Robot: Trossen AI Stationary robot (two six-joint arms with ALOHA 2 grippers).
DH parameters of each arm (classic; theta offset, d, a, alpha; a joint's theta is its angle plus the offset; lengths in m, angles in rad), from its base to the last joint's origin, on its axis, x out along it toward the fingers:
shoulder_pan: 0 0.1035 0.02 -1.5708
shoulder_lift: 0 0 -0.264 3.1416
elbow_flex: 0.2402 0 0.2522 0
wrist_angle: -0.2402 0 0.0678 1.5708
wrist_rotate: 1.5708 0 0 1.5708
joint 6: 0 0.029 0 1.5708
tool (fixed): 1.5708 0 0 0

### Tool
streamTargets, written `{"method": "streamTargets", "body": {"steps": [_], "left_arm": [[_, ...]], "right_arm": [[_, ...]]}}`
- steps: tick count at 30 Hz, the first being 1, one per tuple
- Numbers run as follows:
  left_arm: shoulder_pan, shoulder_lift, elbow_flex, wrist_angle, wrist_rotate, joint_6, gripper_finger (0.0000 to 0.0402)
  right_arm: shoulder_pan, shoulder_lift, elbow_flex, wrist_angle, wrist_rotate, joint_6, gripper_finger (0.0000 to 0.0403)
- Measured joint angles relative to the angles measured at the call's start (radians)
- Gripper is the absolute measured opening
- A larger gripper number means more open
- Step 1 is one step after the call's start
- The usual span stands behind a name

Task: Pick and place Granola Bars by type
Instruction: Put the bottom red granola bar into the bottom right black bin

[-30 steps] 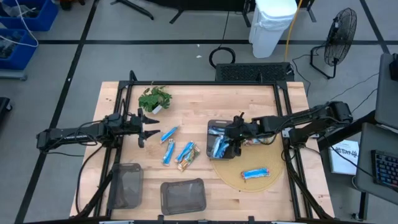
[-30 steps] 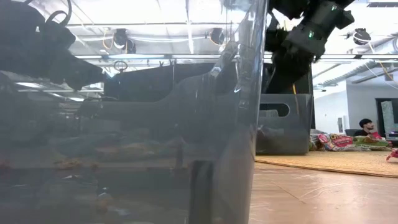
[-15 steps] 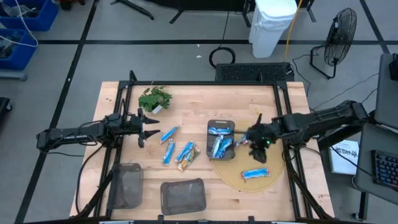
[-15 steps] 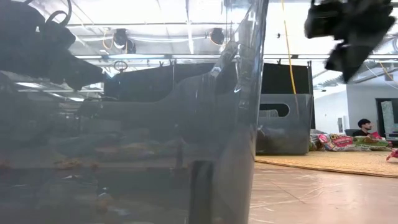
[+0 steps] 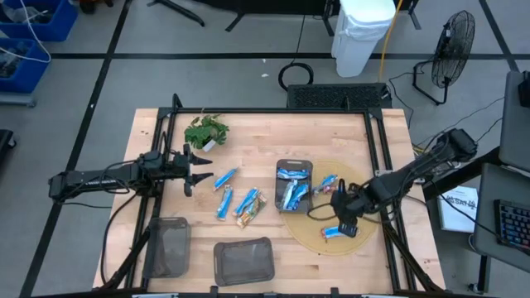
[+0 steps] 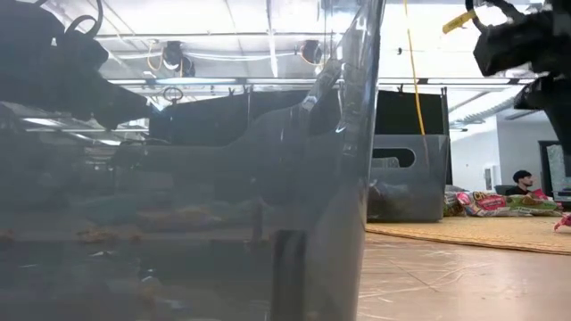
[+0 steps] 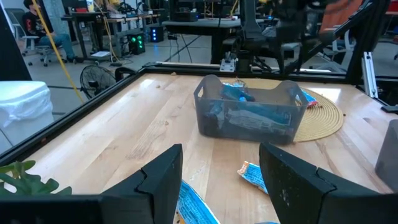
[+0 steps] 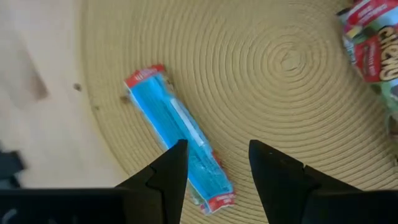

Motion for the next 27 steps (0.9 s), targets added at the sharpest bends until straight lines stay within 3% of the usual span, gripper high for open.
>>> {"method": "streamTargets", "body": {"steps": [15,20,27], "left_arm": [[0.000,0.000,0.000,0.000,0.000,0.000,0.0216],[0.000,0.000,0.000,0.000,0.000,0.000,0.0216],[0.000,0.000,0.000,0.000,0.000,0.000,0.0216]], "right_arm": [[0.093,0.222,-0.001,0.005,0.073,-0.004,0.0160],[0.093,0.218,-0.001,0.029,-0.010,0.003,0.0160],[0.093,0.157,-0.001,0.112,-0.010,0.005,0.0164]]}}
